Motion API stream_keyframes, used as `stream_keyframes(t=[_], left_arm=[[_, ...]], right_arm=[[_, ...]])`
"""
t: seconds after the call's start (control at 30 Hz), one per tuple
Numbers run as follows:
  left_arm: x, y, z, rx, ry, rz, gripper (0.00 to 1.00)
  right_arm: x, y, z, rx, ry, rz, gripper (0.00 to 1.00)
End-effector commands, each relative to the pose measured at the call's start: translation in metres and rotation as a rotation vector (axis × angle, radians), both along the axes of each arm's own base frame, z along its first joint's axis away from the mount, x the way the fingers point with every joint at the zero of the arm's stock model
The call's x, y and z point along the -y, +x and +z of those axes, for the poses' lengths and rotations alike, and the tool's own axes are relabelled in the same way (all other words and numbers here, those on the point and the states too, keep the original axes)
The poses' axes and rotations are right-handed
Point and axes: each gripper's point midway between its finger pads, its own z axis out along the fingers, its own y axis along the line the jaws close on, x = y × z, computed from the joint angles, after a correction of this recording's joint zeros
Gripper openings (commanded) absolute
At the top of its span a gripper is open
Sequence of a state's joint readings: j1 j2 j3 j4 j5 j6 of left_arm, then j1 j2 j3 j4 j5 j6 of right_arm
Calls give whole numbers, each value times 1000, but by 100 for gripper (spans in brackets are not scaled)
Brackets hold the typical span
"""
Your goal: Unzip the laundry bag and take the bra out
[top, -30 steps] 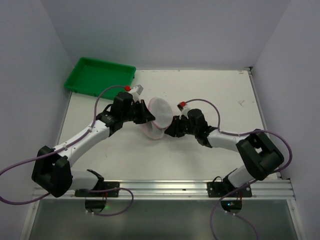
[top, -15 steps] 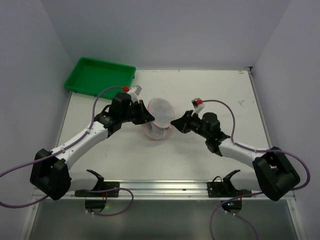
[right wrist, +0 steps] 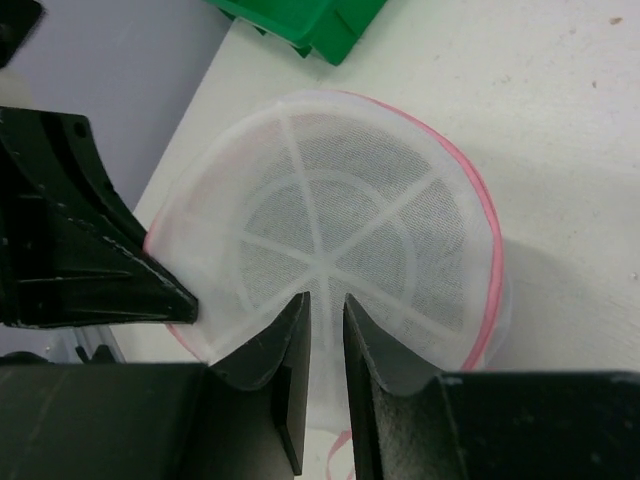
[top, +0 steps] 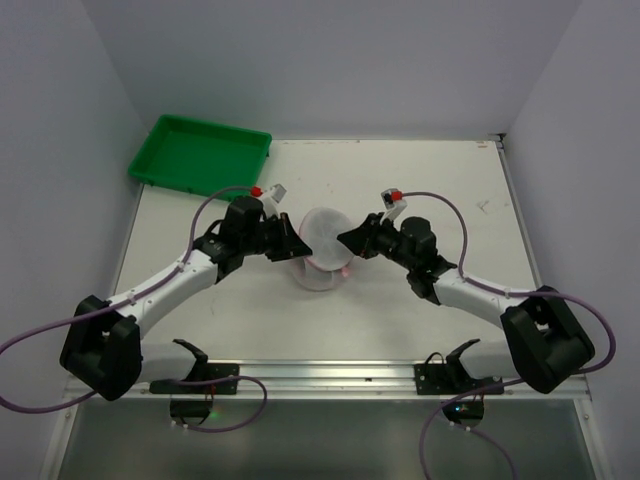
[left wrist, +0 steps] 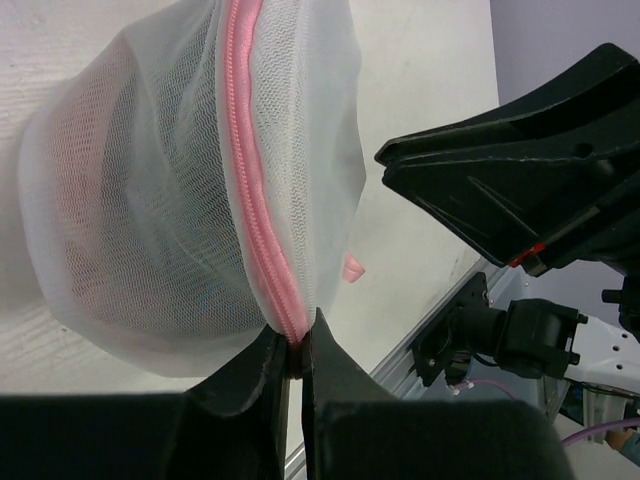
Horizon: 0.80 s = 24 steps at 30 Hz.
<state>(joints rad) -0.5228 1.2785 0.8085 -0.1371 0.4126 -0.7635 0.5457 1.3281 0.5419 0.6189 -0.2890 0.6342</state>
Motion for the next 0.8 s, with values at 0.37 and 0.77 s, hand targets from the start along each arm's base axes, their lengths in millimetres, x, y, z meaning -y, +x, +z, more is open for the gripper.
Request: stream_keyframes(t=[0.37,0.77], left_arm=[[-30,106,28,261,266,85,80],[-14,20,3,-15,-70,375,91]], right_arm=[[29,-19,-18,-78,-221,-34,38],[50,-19,12,13,-265,-111,56]])
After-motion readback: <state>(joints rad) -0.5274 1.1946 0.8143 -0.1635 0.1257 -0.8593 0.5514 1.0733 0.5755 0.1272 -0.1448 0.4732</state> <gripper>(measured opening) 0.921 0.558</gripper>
